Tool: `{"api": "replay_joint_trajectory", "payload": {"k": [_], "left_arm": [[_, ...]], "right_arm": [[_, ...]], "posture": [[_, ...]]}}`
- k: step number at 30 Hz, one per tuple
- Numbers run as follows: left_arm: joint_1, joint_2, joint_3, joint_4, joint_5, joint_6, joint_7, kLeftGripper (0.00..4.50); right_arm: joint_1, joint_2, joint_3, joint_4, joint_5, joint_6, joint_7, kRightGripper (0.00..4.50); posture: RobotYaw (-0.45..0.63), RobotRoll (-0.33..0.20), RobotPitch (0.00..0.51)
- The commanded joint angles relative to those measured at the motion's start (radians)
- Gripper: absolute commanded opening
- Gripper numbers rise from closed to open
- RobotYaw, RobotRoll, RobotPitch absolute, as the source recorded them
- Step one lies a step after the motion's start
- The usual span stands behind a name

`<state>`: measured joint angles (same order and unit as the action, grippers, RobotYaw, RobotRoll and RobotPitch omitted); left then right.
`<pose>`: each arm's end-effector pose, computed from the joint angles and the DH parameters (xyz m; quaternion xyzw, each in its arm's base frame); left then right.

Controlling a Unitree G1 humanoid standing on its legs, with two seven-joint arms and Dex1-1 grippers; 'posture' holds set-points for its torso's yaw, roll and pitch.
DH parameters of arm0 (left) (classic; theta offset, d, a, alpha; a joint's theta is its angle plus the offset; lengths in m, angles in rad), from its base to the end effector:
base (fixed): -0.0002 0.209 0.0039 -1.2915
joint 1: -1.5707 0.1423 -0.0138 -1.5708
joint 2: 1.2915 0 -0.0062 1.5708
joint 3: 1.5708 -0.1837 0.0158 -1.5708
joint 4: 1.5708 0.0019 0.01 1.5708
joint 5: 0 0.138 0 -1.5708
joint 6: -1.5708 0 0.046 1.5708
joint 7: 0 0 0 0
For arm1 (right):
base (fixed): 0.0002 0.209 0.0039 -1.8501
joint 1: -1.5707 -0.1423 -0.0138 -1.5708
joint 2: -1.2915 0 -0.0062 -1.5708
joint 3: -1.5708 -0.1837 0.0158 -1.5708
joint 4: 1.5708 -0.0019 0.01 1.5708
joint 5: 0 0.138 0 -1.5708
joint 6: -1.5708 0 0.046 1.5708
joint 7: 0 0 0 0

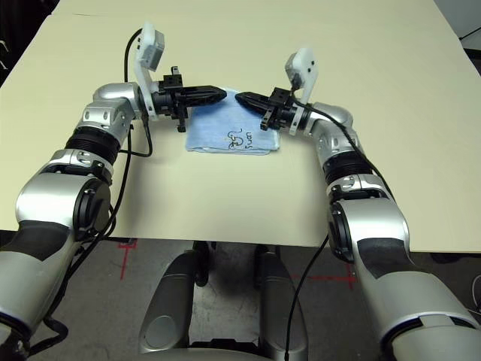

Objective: Fold the towel and set it aside.

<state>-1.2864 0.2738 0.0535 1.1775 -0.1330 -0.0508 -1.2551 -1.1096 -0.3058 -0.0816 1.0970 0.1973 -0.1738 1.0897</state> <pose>0.3816 0.1547 0.2241 0.0847 -0.0371 -0.5897 0.8023 0.3703 -0.1829 0.1845 -0.0631 -0.0792 0.4927 0.8643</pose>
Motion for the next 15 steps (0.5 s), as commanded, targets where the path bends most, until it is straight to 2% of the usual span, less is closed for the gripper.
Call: {"api": "replay_joint_trajectory", "payload": {"k": [1,10,15], "left_arm": [[0.034,-0.012,-0.017,0.042,0.048,-0.033,0.109,0.06],[0.110,0.004,-0.043,0.078,0.107,-0.037,0.233,0.06],[0.090,0.004,-0.007,0.077,0.077,-0.026,0.258,0.06]], "right_arm": [[0.031,-0.013,-0.002,0.031,-0.022,-0.016,-0.014,0.00],[0.096,-0.016,-0.002,0.033,-0.038,-0.034,-0.040,0.00],[0.094,-0.019,-0.013,0.016,-0.023,-0.041,-0.020,0.00]], "posture": [[0.06,0.000,0.316],[0.04,0.000,0.318],[0.04,0.000,0.318]]}}
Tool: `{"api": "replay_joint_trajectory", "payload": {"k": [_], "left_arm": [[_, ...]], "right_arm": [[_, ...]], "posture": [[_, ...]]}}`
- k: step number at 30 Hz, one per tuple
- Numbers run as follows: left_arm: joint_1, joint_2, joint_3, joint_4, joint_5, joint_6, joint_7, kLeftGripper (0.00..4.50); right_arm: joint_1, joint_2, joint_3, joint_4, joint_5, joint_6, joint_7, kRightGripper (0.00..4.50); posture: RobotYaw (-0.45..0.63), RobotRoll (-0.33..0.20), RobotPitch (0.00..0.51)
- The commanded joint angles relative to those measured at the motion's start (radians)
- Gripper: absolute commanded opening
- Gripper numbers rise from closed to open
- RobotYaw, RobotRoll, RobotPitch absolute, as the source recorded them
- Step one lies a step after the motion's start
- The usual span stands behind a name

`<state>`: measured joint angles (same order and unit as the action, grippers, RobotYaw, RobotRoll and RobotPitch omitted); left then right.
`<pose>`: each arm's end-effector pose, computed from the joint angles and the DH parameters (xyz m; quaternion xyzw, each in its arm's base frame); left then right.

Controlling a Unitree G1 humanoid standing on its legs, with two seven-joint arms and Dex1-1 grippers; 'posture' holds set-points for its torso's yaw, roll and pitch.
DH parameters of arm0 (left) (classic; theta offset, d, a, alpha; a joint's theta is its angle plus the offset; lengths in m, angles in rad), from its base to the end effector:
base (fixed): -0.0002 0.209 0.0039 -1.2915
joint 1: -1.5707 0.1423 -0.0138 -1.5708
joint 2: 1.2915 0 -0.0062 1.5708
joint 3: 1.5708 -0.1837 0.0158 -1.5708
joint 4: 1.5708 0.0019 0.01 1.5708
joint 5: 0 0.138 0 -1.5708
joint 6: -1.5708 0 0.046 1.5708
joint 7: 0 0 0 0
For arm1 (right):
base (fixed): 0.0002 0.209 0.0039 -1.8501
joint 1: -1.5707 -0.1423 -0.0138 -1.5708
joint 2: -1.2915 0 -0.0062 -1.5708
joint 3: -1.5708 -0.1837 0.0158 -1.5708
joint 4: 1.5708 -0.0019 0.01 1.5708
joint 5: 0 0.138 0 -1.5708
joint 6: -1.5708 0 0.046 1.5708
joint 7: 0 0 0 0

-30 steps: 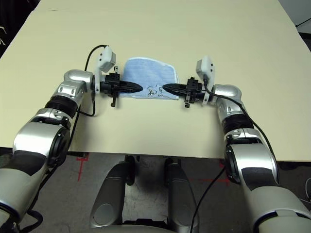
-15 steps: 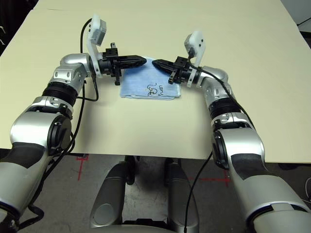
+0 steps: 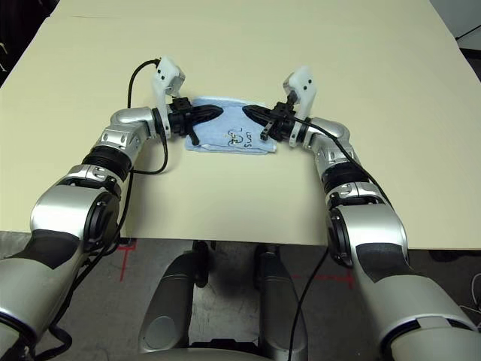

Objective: Fold the towel and set it aside.

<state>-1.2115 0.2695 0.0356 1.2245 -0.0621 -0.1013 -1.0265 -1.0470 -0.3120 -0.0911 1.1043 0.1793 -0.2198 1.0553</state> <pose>0.3781 0.1612 0.1901 0.1002 0.0058 -0.4903 0.8658 0.3644 -0.1921 0.1643 -0.0647 -0.0672 0.4671 0.8793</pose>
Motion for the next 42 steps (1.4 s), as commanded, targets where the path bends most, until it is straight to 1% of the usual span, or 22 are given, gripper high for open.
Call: {"api": "replay_joint_trajectory", "payload": {"k": [1,3,7,11,13,15,17,19,20,23,25,26,27,31,33,34,36,37,38,39,41,42], "left_arm": [[0.004,0.012,0.019,0.027,-0.001,0.021,0.021,0.06],[-0.024,0.023,0.042,0.013,-0.028,0.007,-0.026,0.06],[-0.080,0.061,0.103,-0.044,-0.114,0.030,-0.200,0.06],[-0.057,0.120,0.093,-0.135,-0.142,0.040,-0.380,0.06],[-0.012,0.151,0.072,-0.204,-0.150,0.047,-0.463,0.06],[0.059,0.197,0.046,-0.297,-0.157,0.044,-0.557,0.06],[0.175,0.269,-0.012,-0.440,-0.207,0.058,-0.587,0.06],[0.250,0.311,-0.026,-0.516,-0.235,0.085,-0.588,0.06],[0.268,0.322,-0.025,-0.529,-0.237,0.082,-0.588,0.06],[0.285,0.339,-0.007,-0.507,-0.220,0.042,-0.579,0.68],[0.282,0.353,-0.012,-0.472,-0.213,-0.004,-0.583,1.37],[0.279,0.361,-0.019,-0.456,-0.212,-0.024,-0.586,1.75],[0.274,0.366,-0.021,-0.439,-0.209,-0.031,-0.588,2.07],[0.245,0.372,-0.015,-0.374,-0.201,-0.044,-0.585,3.60],[0.221,0.374,-0.004,-0.333,-0.193,-0.045,-0.564,4.32],[0.210,0.376,0.000,-0.315,-0.188,-0.047,-0.549,4.50],[0.186,0.377,0.019,-0.284,-0.186,-0.028,-0.478,4.50],[0.166,0.371,0.039,-0.265,-0.168,-0.014,-0.331,4.50],[0.151,0.366,0.053,-0.252,-0.155,-0.004,-0.224,4.50],[0.138,0.354,0.086,-0.244,-0.160,0.015,-0.097,4.50],[0.134,0.331,0.141,-0.233,-0.158,-0.004,0.140,4.50],[0.140,0.318,0.170,-0.233,-0.160,-0.025,0.248,4.50]], "right_arm": [[0.026,-0.018,-0.010,0.002,0.003,0.002,0.024,0.00],[0.013,-0.031,-0.041,-0.028,0.047,0.012,0.066,0.00],[0.024,-0.084,-0.088,-0.150,0.136,0.053,0.194,0.00],[0.090,-0.151,-0.075,-0.296,0.166,0.086,0.290,0.00],[0.124,-0.192,-0.071,-0.344,0.177,0.093,0.336,0.00],[0.161,-0.228,-0.068,-0.402,0.188,0.115,0.375,0.00],[0.217,-0.286,-0.069,-0.452,0.189,0.112,0.421,0.00],[0.261,-0.317,-0.072,-0.491,0.189,0.120,0.418,0.00],[0.278,-0.324,-0.067,-0.504,0.184,0.118,0.412,0.00],[0.315,-0.333,-0.056,-0.530,0.181,0.119,0.400,0.73],[0.322,-0.336,-0.041,-0.517,0.168,0.093,0.412,1.39],[0.323,-0.339,-0.033,-0.506,0.162,0.077,0.421,1.80],[0.319,-0.339,-0.029,-0.493,0.159,0.068,0.424,2.08],[0.290,-0.336,-0.027,-0.446,0.158,0.068,0.408,3.60],[0.280,-0.327,-0.035,-0.435,0.164,0.085,0.386,4.27],[0.279,-0.324,-0.038,-0.433,0.168,0.092,0.377,4.49],[0.274,-0.309,-0.046,-0.437,0.176,0.111,0.341,4.49],[0.262,-0.286,-0.063,-0.435,0.172,0.137,0.247,4.49],[0.255,-0.268,-0.076,-0.435,0.169,0.156,0.178,4.49],[0.244,-0.239,-0.098,-0.432,0.164,0.165,0.073,4.49],[0.227,-0.187,-0.126,-0.399,0.099,0.112,-0.183,4.49],[0.222,-0.157,-0.145,-0.388,0.086,0.088,-0.292,4.49]], "posture": [[0.04,0.000,0.318],[0.04,0.000,0.317],[0.05,0.000,0.312],[0.05,0.000,0.309],[0.05,0.000,0.310],[0.06,0.000,0.308],[0.07,0.000,0.306],[0.08,0.000,0.304],[0.08,0.000,0.304],[0.07,0.000,0.301],[0.08,0.000,0.301],[0.08,0.000,0.300],[0.08,0.000,0.299],[0.09,0.000,0.296],[0.09,0.000,0.296],[0.09,0.000,0.296],[0.09,0.000,0.294],[0.10,0.000,0.288],[0.10,0.000,0.288],[0.11,0.000,0.287],[0.11,0.000,0.287],[0.14,0.000,0.285]]}}
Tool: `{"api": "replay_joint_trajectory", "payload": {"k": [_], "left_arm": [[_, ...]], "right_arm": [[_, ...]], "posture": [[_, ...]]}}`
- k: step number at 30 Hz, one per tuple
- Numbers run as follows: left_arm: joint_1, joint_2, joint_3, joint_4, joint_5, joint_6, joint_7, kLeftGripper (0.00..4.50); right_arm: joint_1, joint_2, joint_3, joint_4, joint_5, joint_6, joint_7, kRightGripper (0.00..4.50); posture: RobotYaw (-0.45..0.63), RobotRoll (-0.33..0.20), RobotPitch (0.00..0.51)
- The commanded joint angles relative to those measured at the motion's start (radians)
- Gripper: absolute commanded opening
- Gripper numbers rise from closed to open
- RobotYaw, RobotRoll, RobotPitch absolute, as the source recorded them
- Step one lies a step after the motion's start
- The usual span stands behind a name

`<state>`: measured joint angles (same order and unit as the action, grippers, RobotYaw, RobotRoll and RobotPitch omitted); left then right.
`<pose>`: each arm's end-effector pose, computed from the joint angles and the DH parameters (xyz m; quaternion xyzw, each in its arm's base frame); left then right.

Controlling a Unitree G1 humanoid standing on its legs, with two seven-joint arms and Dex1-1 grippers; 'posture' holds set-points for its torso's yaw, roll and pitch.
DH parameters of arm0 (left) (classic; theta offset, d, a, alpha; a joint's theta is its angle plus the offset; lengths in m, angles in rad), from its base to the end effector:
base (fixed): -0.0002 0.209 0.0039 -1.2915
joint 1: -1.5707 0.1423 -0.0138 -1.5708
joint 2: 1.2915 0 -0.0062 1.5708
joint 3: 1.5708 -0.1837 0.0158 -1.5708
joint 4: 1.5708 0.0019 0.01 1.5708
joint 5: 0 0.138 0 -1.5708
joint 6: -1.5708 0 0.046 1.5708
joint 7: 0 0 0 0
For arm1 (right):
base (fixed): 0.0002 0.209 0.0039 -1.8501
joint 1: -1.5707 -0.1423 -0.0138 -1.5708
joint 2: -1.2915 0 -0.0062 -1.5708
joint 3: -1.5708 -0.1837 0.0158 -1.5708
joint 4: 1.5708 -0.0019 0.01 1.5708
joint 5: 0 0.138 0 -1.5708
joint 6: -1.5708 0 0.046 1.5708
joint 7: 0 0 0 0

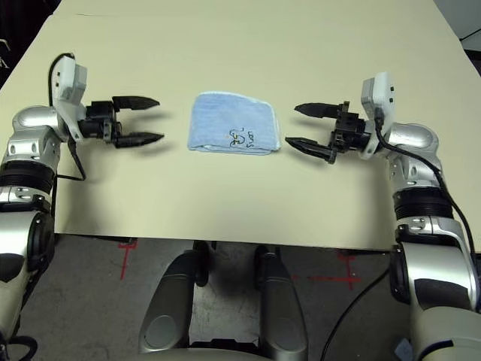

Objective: Fold the towel and set it aside.

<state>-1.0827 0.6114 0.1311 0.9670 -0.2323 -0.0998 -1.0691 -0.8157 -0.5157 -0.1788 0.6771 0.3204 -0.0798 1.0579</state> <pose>0.3450 0.2790 0.2351 0.1332 -0.1052 -0.3683 0.9141 0.3271 -0.2658 0.1860 -0.0884 -0.1307 0.3960 0.9046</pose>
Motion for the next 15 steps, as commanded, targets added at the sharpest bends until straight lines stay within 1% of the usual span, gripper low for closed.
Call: {"api": "replay_joint_trajectory", "payload": {"k": [1,4,5,7,9,10,11,14,15], "left_arm": [[0.020,-0.039,0.101,0.023,0.016,-0.051,0.410,4.50],[0.051,-0.082,0.149,0.005,0.030,-0.128,0.644,4.50],[0.059,-0.091,0.152,0.009,0.047,-0.152,0.715,4.50],[0.068,-0.108,0.137,0.008,0.084,-0.181,0.809,4.50],[0.072,-0.114,0.117,0.015,0.120,-0.216,0.867,4.50],[0.069,-0.116,0.112,0.037,0.133,-0.217,0.897,4.50],[0.066,-0.116,0.110,0.055,0.142,-0.217,0.917,4.50],[0.050,-0.128,0.116,0.112,0.141,-0.212,0.937,4.50],[0.044,-0.135,0.122,0.128,0.130,-0.213,0.921,4.50]], "right_arm": [[-0.022,0.074,-0.078,0.066,-0.078,-0.087,-0.430,4.49],[-0.048,0.122,-0.115,0.124,-0.104,-0.141,-0.649,4.49],[-0.059,0.123,-0.114,0.149,-0.127,-0.145,-0.721,4.49],[-0.076,0.110,-0.112,0.194,-0.152,-0.152,-0.790,4.49],[-0.093,0.102,-0.105,0.237,-0.174,-0.171,-0.839,4.49],[-0.106,0.095,-0.099,0.269,-0.190,-0.174,-0.871,4.49],[-0.116,0.090,-0.095,0.294,-0.201,-0.177,-0.893,4.49],[-0.136,0.071,-0.091,0.369,-0.214,-0.222,-0.893,4.49],[-0.138,0.072,-0.101,0.386,-0.202,-0.250,-0.878,4.49]], "posture": [[0.14,0.000,0.287],[0.14,0.000,0.287],[0.15,0.000,0.284],[0.14,0.000,0.284],[0.14,0.000,0.285],[0.10,0.000,0.281],[0.10,0.000,0.281],[0.08,0.000,0.268],[0.06,0.000,0.264]]}}
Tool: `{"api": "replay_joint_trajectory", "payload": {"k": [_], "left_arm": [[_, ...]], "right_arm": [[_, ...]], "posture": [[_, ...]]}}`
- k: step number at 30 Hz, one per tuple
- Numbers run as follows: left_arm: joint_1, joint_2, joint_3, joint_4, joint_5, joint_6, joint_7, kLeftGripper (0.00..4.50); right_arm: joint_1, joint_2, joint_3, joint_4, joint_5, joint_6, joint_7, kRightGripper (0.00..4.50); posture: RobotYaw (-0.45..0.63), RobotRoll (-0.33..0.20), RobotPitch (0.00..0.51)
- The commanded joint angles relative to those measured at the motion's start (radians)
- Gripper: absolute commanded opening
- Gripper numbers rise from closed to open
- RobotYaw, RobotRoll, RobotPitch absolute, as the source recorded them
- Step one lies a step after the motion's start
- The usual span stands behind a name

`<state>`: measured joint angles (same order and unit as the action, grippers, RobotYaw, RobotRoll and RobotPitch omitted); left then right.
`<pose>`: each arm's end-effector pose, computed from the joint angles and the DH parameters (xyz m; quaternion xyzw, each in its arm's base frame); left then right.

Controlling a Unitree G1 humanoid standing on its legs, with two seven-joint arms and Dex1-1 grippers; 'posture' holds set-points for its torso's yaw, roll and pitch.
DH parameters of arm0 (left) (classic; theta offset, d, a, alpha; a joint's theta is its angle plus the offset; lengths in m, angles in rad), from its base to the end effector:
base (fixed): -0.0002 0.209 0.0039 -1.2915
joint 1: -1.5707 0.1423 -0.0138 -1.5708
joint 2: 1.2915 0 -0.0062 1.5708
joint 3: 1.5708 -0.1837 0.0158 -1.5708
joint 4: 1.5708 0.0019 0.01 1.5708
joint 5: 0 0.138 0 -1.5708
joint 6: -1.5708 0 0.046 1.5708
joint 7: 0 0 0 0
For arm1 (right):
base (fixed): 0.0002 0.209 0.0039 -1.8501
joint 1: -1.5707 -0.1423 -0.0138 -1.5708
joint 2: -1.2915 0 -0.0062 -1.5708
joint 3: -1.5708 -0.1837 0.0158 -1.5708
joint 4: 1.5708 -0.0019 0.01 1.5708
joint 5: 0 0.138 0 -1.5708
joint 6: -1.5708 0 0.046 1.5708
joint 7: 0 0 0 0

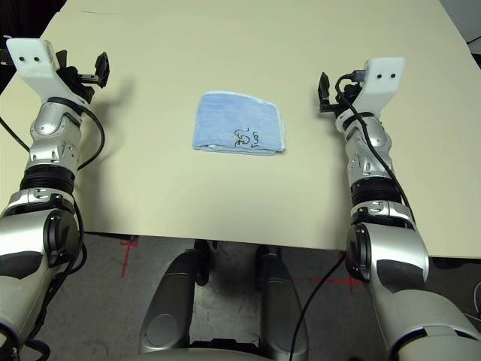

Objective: Fold the towel and set it aside.

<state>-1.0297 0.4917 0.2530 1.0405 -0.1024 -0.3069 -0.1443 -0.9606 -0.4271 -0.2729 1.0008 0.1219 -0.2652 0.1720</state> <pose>0.3478 0.2630 0.1990 0.0691 -0.1831 0.0729 0.9779 0.3463 -0.2517 0.1727 -0.0364 -0.1457 -0.0488 0.9875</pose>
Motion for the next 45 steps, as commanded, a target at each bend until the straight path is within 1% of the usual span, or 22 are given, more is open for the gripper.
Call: {"api": "replay_joint_trajectory", "payload": {"k": [1,4,8,12,16,17,19,21,23,25,28,30,31,33,34,35,36,38,40,41,45], "left_arm": [[-0.013,-0.019,-0.005,0.067,0.003,-0.007,-0.015,4.50],[-0.023,-0.020,-0.019,0.097,0.020,-0.036,-0.039,4.50],[-0.025,-0.014,-0.048,0.110,0.049,-0.062,-0.047,4.50],[-0.018,-0.011,-0.041,0.103,0.032,-0.081,-0.096,4.50],[-0.010,0.003,-0.034,0.107,0.029,-0.082,-0.115,4.50],[-0.007,0.006,-0.032,0.105,0.026,-0.084,-0.125,4.50],[-0.001,0.011,-0.024,0.093,0.008,-0.075,-0.167,4.50],[0.003,0.015,0.001,0.058,-0.049,-0.042,-0.281,4.50],[0.013,0.032,0.015,-0.004,-0.120,0.028,-0.469,4.50],[0.035,0.068,0.003,-0.080,-0.177,0.119,-0.685,4.50],[0.066,0.126,-0.036,-0.165,-0.214,0.230,-0.917,4.50],[0.072,0.170,-0.073,-0.198,-0.216,0.272,-1.071,4.50],[0.073,0.184,-0.084,-0.209,-0.218,0.289,-1.120,4.50],[0.072,0.216,-0.120,-0.229,-0.214,0.300,-1.252,4.50],[0.069,0.235,-0.143,-0.232,-0.205,0.294,-1.325,4.50],[0.066,0.248,-0.160,-0.229,-0.196,0.283,-1.380,4.50],[0.063,0.256,-0.169,-0.225,-0.192,0.275,-1.411,4.50],[0.057,0.256,-0.171,-0.212,-0.192,0.246,-1.436,4.50],[0.056,0.247,-0.163,-0.210,-0.199,0.240,-1.437,4.50],[0.057,0.243,-0.160,-0.211,-0.203,0.239,-1.438,4.50],[0.070,0.226,-0.153,-0.242,-0.223,0.235,-1.457,4.50]], "right_arm": [[0.005,-0.017,-0.020,0.074,0.011,-0.075,0.014,4.49],[0.002,-0.025,-0.024,0.100,0.013,-0.090,0.019,4.49],[-0.001,-0.034,-0.017,0.117,0.011,-0.101,0.061,4.49],[-0.015,-0.039,-0.027,0.117,0.028,-0.107,0.098,4.49],[-0.008,-0.046,-0.026,0.103,0.038,-0.102,0.131,4.49],[-0.003,-0.043,-0.027,0.094,0.045,-0.099,0.147,4.49],[0.009,-0.032,-0.028,0.057,0.083,-0.070,0.250,4.49],[0.036,-0.024,-0.027,-0.021,0.155,-0.002,0.421,4.49],[0.085,-0.041,0.002,-0.142,0.224,0.112,0.630,4.49],[0.134,-0.076,0.047,-0.258,0.263,0.205,0.811,4.49],[0.156,-0.115,0.077,-0.334,0.278,0.269,0.927,4.49],[0.153,-0.149,0.111,-0.331,0.250,0.226,1.019,4.49],[0.151,-0.158,0.121,-0.326,0.241,0.205,1.049,4.49],[0.144,-0.177,0.142,-0.322,0.241,0.214,1.120,4.49],[0.140,-0.190,0.155,-0.323,0.246,0.250,1.164,4.49],[0.133,-0.203,0.164,-0.325,0.258,0.325,1.190,4.49],[0.129,-0.211,0.168,-0.328,0.268,0.379,1.204,4.49],[0.098,-0.204,0.119,-0.360,0.374,0.714,1.114,4.49],[0.064,-0.184,0.067,-0.387,0.465,1.036,0.982,4.49],[0.058,-0.177,0.054,-0.404,0.485,1.134,0.930,4.49],[0.063,-0.170,0.017,-0.472,0.552,1.375,0.831,4.49]], "posture": [[0.05,0.000,0.266],[0.02,0.000,0.266],[0.04,0.000,0.255],[0.03,0.000,0.243],[0.02,0.000,0.248],[0.02,0.000,0.250],[0.03,0.000,0.256],[0.03,0.000,0.261],[0.04,0.000,0.269],[0.04,0.000,0.274],[0.05,0.000,0.280],[0.06,0.000,0.289],[0.06,0.000,0.289],[0.06,0.000,0.297],[0.06,0.000,0.297],[0.06,0.000,0.302],[0.06,0.000,0.302],[0.06,0.000,0.304],[0.05,0.000,0.304],[0.05,0.000,0.304],[0.06,0.000,0.304]]}}
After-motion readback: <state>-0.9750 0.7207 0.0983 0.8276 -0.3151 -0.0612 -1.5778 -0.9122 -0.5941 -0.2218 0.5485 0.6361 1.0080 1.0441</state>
